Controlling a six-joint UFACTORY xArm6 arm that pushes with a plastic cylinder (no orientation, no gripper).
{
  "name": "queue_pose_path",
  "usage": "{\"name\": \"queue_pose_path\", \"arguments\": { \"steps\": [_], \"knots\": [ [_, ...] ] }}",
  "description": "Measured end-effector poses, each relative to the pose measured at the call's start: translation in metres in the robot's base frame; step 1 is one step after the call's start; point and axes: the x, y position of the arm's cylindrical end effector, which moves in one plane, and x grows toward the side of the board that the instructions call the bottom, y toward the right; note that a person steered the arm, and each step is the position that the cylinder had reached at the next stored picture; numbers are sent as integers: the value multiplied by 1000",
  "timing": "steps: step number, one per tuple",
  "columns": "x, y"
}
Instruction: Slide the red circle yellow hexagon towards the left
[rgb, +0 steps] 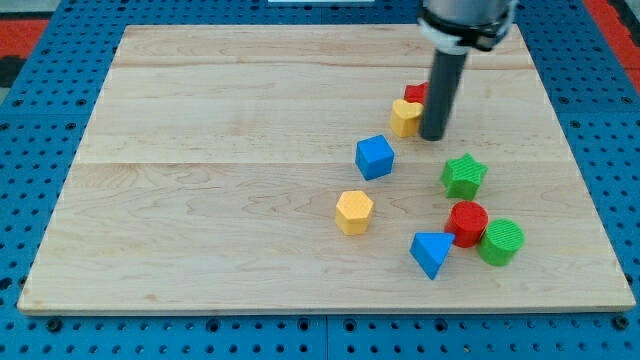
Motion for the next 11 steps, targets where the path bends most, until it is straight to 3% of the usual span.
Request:
{"name": "queue_pose_path", "arguments": {
  "steps": [1, 3, 4, 5, 8, 11],
  "knots": [
    [4, 95],
    [71, 96],
    [91, 63],
    [106, 36],
    [138, 28],
    [112, -191]
  ]
}}
